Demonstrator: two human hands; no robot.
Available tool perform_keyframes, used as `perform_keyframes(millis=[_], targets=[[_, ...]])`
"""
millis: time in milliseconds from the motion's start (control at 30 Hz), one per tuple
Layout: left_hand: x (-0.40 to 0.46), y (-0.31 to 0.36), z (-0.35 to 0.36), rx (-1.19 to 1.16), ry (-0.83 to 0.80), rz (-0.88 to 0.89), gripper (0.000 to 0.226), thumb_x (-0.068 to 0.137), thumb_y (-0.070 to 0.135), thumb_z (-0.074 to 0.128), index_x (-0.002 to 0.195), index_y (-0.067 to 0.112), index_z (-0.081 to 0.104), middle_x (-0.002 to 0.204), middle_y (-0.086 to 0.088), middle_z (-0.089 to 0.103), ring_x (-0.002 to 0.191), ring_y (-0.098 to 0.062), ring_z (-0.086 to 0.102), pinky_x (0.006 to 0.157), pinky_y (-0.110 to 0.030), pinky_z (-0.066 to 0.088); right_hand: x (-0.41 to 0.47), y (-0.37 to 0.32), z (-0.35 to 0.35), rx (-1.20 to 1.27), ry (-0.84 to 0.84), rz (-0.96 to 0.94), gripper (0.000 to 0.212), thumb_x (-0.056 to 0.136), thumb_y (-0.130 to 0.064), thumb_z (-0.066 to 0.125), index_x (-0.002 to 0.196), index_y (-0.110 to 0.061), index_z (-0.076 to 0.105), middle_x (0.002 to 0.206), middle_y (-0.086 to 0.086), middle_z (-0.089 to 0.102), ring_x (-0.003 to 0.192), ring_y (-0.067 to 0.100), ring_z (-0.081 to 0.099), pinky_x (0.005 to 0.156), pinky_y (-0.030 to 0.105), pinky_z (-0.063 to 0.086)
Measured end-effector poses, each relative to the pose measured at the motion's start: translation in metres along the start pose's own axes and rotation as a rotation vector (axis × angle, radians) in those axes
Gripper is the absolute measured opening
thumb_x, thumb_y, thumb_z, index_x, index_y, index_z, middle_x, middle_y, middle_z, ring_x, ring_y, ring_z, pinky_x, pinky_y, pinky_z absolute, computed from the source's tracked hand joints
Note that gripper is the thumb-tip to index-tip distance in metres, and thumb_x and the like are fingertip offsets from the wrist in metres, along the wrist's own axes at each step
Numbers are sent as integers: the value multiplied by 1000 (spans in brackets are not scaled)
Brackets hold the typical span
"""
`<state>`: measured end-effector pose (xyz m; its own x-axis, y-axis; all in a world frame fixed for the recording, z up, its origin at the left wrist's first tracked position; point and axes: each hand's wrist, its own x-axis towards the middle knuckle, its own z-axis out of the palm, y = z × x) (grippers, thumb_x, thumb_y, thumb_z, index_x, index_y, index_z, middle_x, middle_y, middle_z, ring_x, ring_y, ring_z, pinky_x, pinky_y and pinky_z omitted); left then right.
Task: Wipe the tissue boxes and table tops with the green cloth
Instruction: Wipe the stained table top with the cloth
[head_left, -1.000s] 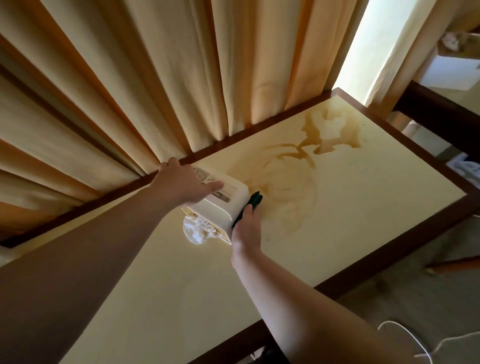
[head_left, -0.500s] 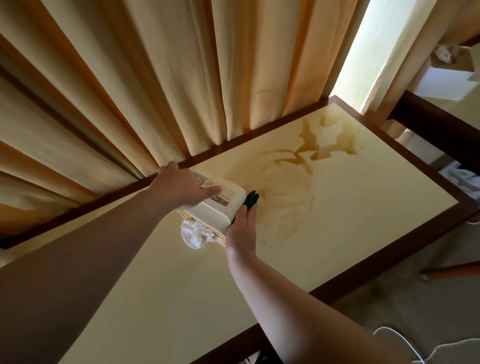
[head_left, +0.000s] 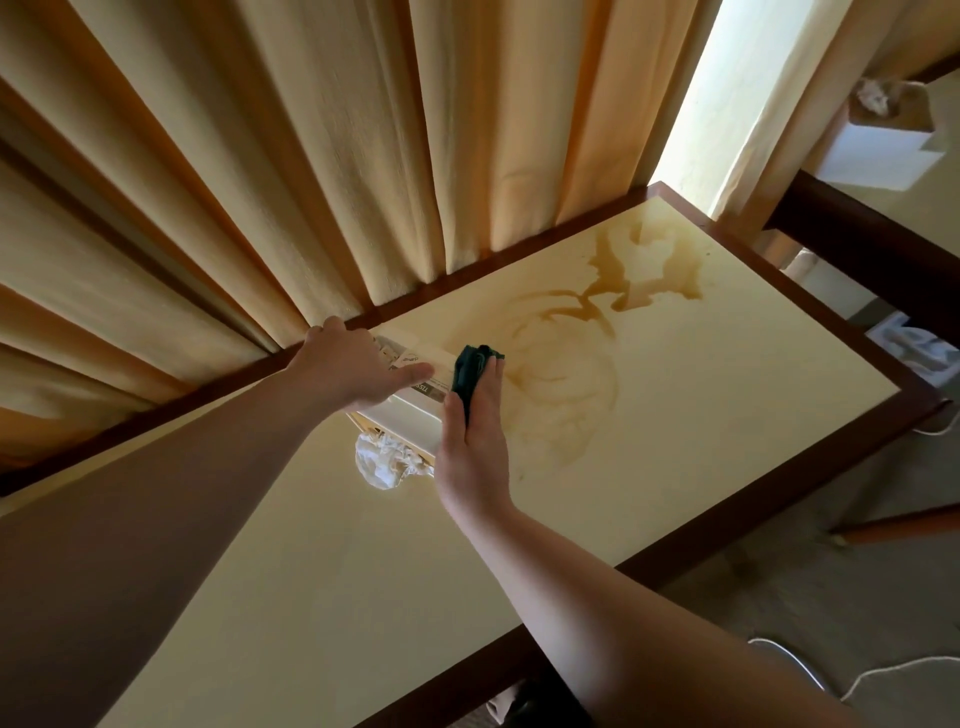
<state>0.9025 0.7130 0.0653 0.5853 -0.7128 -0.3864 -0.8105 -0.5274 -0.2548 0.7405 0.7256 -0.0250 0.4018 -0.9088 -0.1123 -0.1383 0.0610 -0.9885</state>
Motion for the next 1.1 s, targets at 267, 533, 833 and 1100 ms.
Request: perform_keyframes(millis=[267,533,833,1100], targets=[[-3,-1,0,-47,21,0,120,70,99,30,136,3,57,134,-25,48,123,-38,46,103,-44,41,-3,8,-18,-173,-103,-153,57,112,-36,38,164,-40,16,173,-15,-6,158,9,15,110,9,32],[-10,0,-1,-78,30,20,110,78,94,32,133,2,60,128,-23,51,124,-35,43,105,-43,38,22,3,-19,-185,-98,-92,58,113,-38,33,166,-32,11,174,-10,-2,156,4,9,119,13,23],[-10,-1,3,-142,33,31,115,69,98,39,135,5,56,137,-22,45,129,-37,41,104,-45,39,-8,2,-14,-130,-90,-68,60,112,-44,32,166,-37,6,173,-14,-12,155,-7,5,119,17,28],[-8,0,7,-188,30,9,116,66,98,38,137,8,54,133,-20,44,128,-36,40,103,-45,40,12,14,-23,76,-69,140,54,112,-47,28,164,-43,15,156,-35,34,146,-5,34,116,20,30]])
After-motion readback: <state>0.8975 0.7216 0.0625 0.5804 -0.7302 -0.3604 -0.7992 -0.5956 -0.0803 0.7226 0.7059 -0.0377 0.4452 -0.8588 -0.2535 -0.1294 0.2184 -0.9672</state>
